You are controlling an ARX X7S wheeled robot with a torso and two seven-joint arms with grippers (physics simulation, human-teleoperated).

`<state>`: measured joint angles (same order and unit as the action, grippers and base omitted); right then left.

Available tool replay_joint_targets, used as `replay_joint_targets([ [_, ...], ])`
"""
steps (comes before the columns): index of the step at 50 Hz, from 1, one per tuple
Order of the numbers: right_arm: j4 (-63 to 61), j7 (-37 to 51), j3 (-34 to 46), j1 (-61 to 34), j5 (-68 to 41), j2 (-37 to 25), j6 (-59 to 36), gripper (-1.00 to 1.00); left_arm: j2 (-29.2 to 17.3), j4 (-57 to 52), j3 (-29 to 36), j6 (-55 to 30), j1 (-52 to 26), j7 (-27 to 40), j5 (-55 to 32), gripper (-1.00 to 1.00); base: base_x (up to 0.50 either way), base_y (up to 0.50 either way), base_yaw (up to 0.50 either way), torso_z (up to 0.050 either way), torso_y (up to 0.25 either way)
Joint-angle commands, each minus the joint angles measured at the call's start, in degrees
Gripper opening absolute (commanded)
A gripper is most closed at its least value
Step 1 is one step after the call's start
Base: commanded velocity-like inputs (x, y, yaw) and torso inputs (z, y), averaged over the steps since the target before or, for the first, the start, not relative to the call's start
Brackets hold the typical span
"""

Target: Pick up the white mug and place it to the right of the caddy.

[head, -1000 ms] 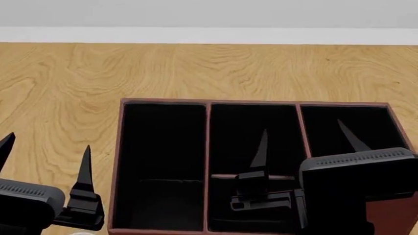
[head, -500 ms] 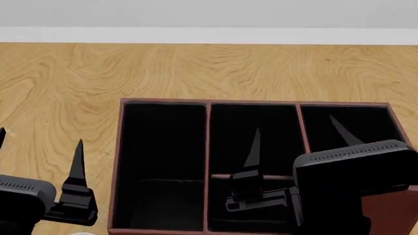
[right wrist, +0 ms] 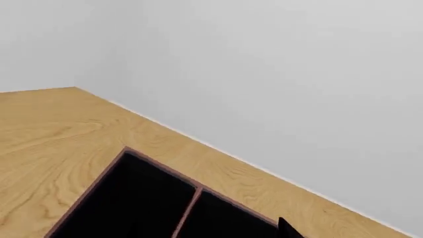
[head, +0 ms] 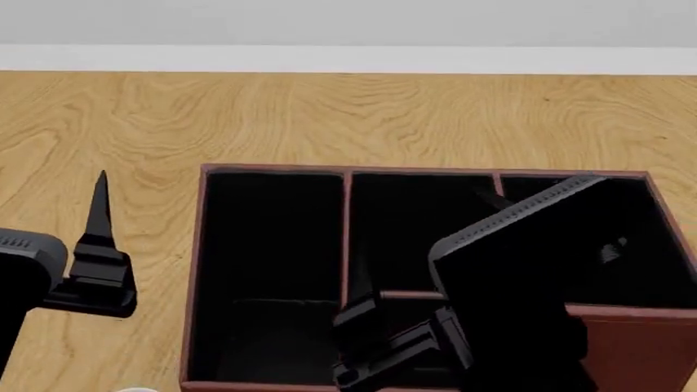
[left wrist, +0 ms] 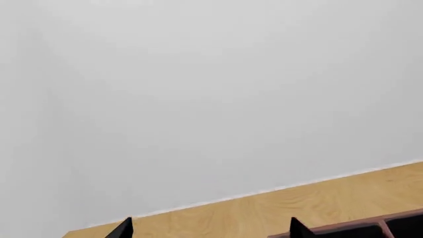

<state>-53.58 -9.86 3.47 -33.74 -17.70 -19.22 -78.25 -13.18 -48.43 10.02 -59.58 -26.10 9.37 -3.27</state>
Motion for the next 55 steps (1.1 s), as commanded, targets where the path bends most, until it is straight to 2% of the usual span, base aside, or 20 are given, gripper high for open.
replay_joint_targets([
  [1, -1.3, -3.4, 3.4, -6.6, -5.3, -1.7, -10.7, 1.00, -0.8, 0.6, -0.2, -3.2, -5.6, -0.2, 0.0, 1.00, 0.00, 0.00, 0.00, 0.000, 0.000],
  [3, -1.4, -2.4, 4.5, -7.4, -6.8, -2.4, -11.6, 1.00, -0.8, 0.9, -0.2, -3.6, -6.4, -0.2, 0.0, 1.00, 0.00, 0.00, 0.00, 0.000, 0.000],
  [5, -0.6, 1.6, 5.4, -8.6, -13.0, -4.1, -11.7, 1.00, -0.9, 1.1, -0.1, -3.8, -7.1, -0.2, 0.0, 1.00, 0.00, 0.00, 0.00, 0.000, 0.000],
  [7, 0.4, 7.9, 5.3, -10.2, -22.1, -6.0, -11.7, 1.00, -0.9, 1.2, -0.1, -3.9, -7.5, -0.2, 0.0, 1.00, 0.00, 0.00, 0.00, 0.000, 0.000],
  [11, 5.2, 26.1, 6.4, -14.5, -48.2, -9.1, -11.6, 1.00, -1.1, 2.6, -0.1, -3.2, -8.5, -0.3, -0.1, 1.00, 0.00, 0.00, 0.00, 0.000, 0.000],
  [13, 6.6, 31.3, 7.6, -15.9, -53.7, -9.5, -11.4, 1.00, -1.1, 3.1, -0.2, -3.0, -8.8, -0.4, -0.1, 1.00, 0.00, 0.00, 0.00, 0.000, 0.000],
  [39, 15.1, 51.2, 23.3, -20.9, -75.7, -7.8, -8.5, 1.00, -1.3, 4.6, -0.7, -1.6, -10.3, -0.4, -0.9, 1.00, 0.00, 0.00, 0.00, 0.000, 0.000],
  [55, 17.9, 56.1, 31.1, -19.9, -78.1, -4.4, -6.6, 1.00, -0.8, 3.7, 0.4, -3.6, -11.6, 0.3, -1.1, 1.00, 0.00, 0.00, 0.00, 0.000, 0.000],
])
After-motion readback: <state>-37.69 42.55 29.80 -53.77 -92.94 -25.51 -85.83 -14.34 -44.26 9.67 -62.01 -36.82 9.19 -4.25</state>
